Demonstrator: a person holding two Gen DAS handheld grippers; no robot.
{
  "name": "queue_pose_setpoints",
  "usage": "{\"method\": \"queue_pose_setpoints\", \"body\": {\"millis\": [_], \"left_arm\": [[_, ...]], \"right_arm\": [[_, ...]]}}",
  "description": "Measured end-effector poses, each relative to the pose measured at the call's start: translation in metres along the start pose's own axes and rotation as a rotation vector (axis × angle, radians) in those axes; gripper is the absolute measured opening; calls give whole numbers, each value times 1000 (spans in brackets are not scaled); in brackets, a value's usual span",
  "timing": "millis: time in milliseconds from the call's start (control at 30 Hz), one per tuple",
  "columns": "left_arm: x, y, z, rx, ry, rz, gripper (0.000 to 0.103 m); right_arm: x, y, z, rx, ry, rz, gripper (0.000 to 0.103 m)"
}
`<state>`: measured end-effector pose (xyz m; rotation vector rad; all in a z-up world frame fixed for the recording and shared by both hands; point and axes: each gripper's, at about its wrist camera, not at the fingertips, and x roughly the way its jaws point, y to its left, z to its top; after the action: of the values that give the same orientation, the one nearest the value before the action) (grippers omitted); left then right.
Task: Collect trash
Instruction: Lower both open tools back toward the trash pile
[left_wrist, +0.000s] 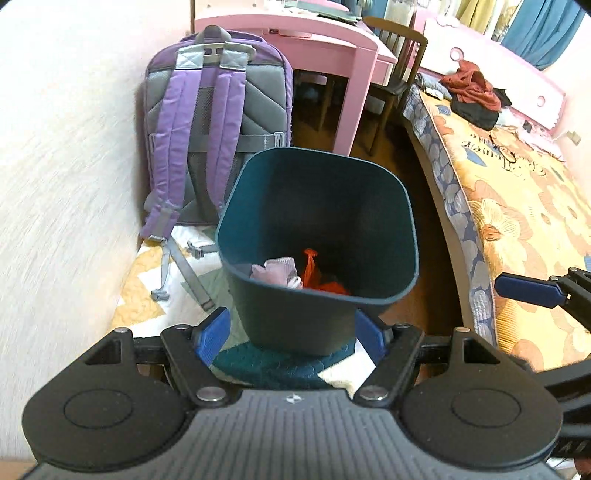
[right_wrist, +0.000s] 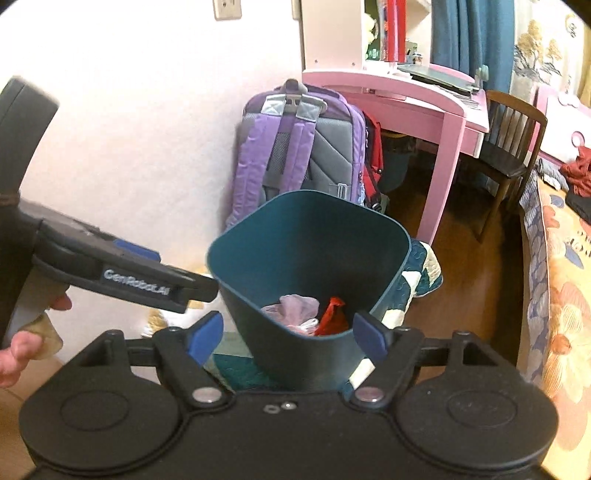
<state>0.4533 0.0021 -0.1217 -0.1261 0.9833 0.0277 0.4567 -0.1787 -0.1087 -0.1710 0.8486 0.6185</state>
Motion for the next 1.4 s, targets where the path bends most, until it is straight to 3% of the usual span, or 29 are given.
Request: {"method": "queue_pose_setpoints", "body": {"millis": [333, 500, 667, 767, 1067, 1400], "left_arm": [[-32, 11, -63, -45, -24, 4, 83], [-29, 22, -102, -74, -10, 3, 83], [-11, 32, -144, -80, -11, -8, 87], [7, 43, -170, -115, 25, -46, 103], [96, 59, -264, -163, 203, -10, 103], [230, 64, -405, -111, 414, 11, 103]], "right_arm": [[-46, 10, -47, 103, -48, 72, 92], [-49, 15, -83, 143, -46, 85, 103], [-32, 22, -121, 132, -5, 101, 103], [-13, 22, -147, 167, 38, 101, 103], [55, 34, -241, 105, 142, 19, 103], [175, 43, -372, 40, 334, -4, 103]]}}
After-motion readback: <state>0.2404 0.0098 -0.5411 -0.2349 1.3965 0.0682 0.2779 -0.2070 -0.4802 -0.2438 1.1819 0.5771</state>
